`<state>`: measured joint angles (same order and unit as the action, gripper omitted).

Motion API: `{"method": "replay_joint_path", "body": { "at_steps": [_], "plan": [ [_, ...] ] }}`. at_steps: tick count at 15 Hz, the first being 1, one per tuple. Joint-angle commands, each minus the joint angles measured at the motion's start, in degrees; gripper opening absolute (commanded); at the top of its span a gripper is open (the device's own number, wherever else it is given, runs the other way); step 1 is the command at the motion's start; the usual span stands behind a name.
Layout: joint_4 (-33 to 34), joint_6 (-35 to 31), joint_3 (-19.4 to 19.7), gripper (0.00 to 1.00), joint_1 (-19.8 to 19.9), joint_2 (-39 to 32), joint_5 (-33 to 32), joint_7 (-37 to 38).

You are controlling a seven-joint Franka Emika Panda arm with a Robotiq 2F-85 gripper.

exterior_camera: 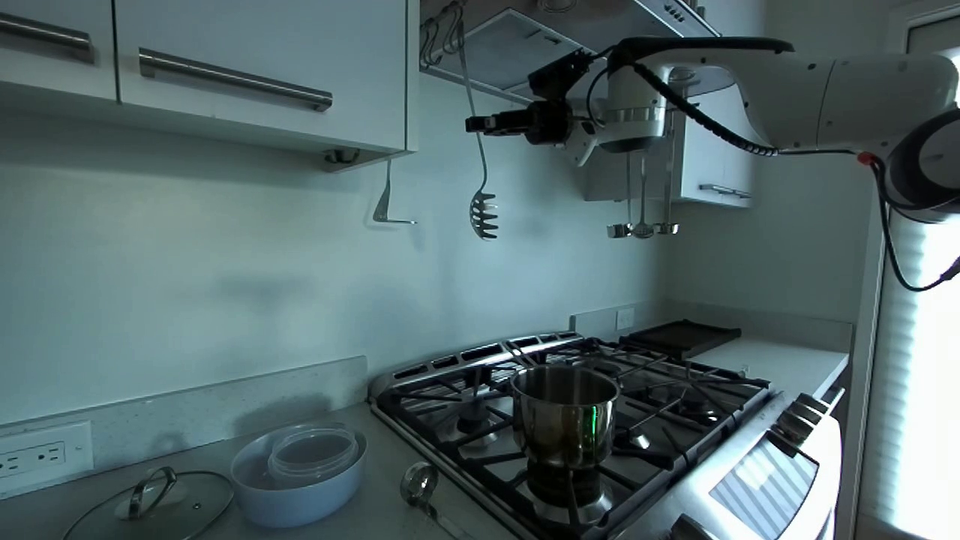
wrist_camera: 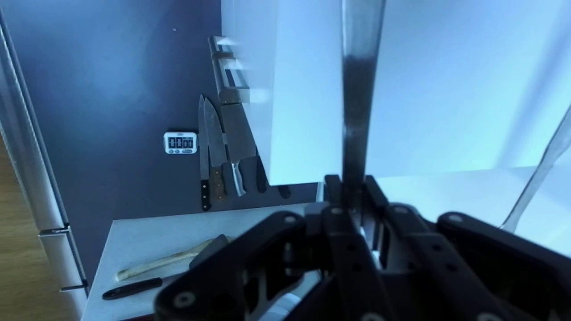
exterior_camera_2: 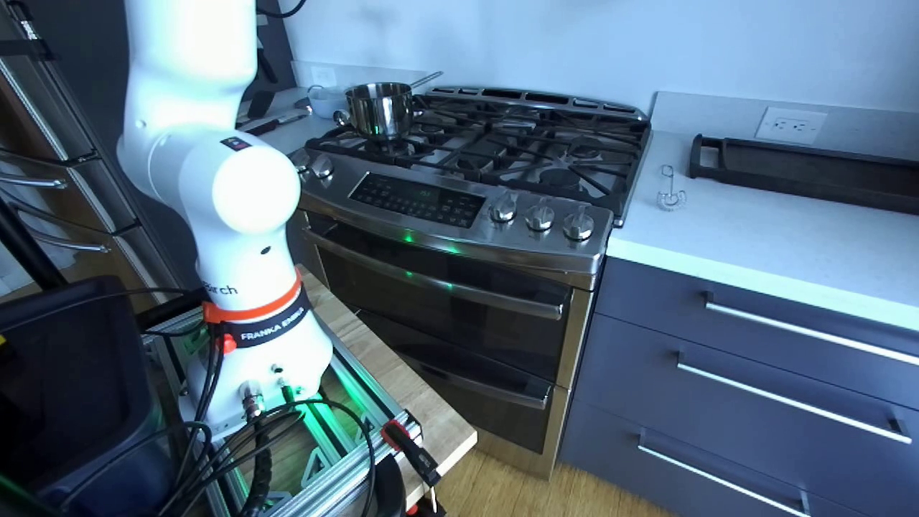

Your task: Remove the silver ladle from the pot and hang it above the stove

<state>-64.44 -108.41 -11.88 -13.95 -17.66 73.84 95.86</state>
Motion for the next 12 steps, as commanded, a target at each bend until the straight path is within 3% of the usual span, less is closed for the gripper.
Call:
{"method": "replay_joint_path", "body": {
  "at_steps": [1,12],
  "plan": [
    [1.62,3.69,0.27,0.03,1.04,-0.63,-1.19,0.95],
    [3.13,8.59,0.36,0.03,1.32,-1.7,-1.27,1.22]
  ]
}}
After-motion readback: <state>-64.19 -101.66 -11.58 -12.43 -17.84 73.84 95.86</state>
